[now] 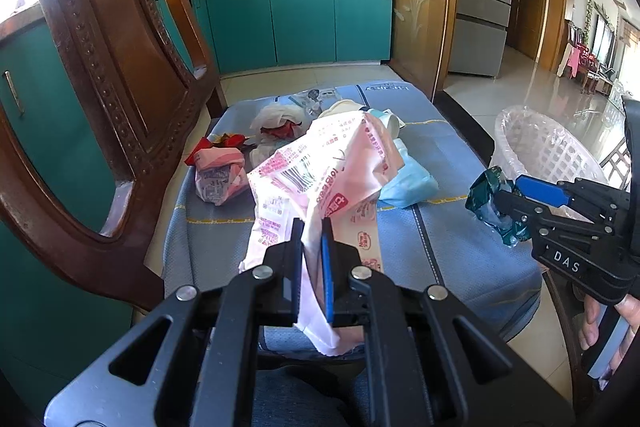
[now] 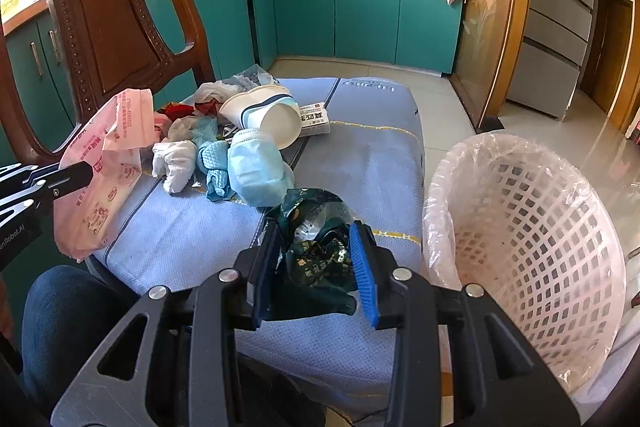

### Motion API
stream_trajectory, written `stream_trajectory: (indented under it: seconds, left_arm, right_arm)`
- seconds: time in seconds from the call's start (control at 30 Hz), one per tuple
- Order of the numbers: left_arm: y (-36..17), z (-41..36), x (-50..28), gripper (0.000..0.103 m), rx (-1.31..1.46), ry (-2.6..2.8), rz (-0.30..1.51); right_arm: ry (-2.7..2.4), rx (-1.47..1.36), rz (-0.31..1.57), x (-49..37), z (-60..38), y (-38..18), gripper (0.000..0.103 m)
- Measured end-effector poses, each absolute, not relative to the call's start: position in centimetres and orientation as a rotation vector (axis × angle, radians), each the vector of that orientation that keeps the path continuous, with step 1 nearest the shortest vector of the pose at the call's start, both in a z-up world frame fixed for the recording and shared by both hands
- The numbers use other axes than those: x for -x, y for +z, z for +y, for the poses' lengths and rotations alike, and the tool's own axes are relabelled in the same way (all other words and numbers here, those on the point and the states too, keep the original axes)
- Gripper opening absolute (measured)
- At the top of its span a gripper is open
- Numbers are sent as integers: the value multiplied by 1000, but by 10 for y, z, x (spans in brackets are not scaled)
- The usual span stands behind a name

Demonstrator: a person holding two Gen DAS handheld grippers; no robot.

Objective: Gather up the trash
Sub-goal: 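Carry both bags over the white basket and open both tools to drop them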

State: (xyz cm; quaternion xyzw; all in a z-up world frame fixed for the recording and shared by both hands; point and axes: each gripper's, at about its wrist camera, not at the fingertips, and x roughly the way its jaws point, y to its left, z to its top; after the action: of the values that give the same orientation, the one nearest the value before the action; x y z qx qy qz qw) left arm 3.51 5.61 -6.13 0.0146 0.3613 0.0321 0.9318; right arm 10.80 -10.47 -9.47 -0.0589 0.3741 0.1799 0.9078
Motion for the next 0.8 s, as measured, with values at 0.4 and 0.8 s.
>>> stream_trajectory:
  seconds: [0.4, 0.8]
  left_arm:
    - [-51, 41, -45, 10, -24, 29, 709]
    - [-36, -42, -80, 10, -44, -246, 689]
  right_arm:
    - [266, 49, 666, -114, -161, -56, 36]
    - [76, -67, 708, -118, -276, -73, 36]
